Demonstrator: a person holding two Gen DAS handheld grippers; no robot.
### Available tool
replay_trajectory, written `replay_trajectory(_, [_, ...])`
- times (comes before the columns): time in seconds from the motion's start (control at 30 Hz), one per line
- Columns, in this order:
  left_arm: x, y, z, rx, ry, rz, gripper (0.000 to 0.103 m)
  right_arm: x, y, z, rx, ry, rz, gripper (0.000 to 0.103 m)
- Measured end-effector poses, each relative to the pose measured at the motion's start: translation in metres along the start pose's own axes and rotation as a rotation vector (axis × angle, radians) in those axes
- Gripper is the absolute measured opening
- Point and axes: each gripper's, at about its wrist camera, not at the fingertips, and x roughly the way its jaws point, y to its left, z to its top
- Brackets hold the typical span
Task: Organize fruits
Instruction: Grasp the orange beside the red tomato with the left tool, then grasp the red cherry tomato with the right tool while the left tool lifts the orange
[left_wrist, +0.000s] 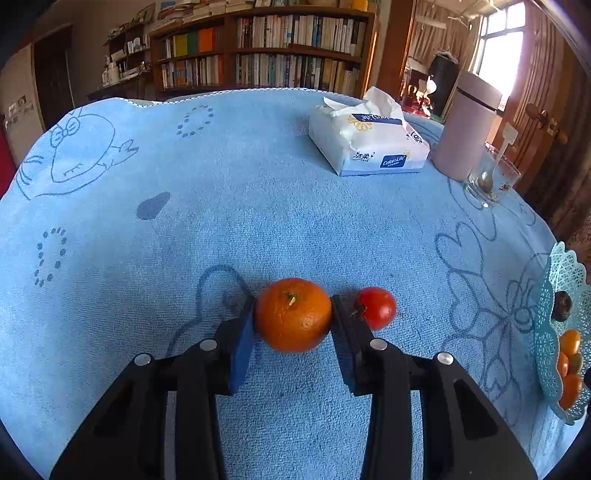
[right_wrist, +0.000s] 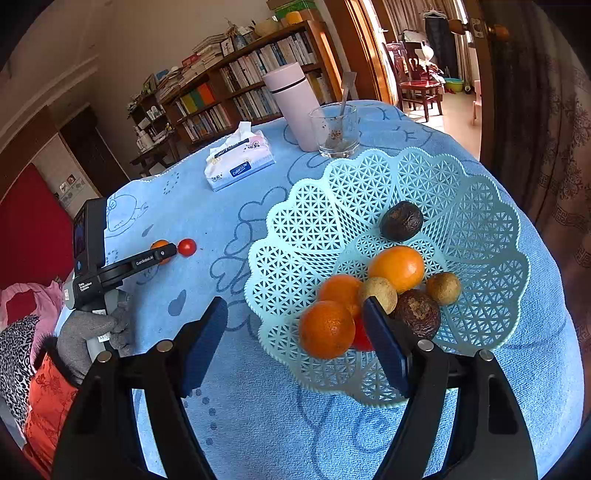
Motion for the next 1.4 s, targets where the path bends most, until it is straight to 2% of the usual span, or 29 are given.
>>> replay_trajectory(0.27, [-0.046,0.009,-0.027,-0.048,-0.05,-0.038,0.039,0.013,0.039,0.001,-0.066,0.011,0.033,0.077])
replay_trajectory(0.43, [-0.069,0.013,-0.041,-0.042,-0.08,-0.017,0.039,0.033,0.068,0.006,-0.105,0.049,0.06,0.077])
replay_trajectory(0.8, [-0.085,0.031,-0.065,-0.066,-0.062,-0.023,0.039,0.103,0.12,0.026,-0.142,0.189,0.091,0.077])
replay_trajectory(1.07, [-0.092,0.041,-0.07,-0.095,-0.066,-0.05,0.039,0.149,0.146,0.05,-0.15,0.216,0.043,0.077])
replay_trajectory(1.17, [-0.096,0.041,-0.071,-0.091,-0.075,-0.054,0.039,0.162,0.153,0.056,-0.156,0.215,0.031,0.074])
replay_trajectory(1.4, [-0.092,0.042,-0.072,-0.1,-0.06,-0.075,0.039,0.191,0.166,0.061,-0.209,0.214,-0.027,0.055])
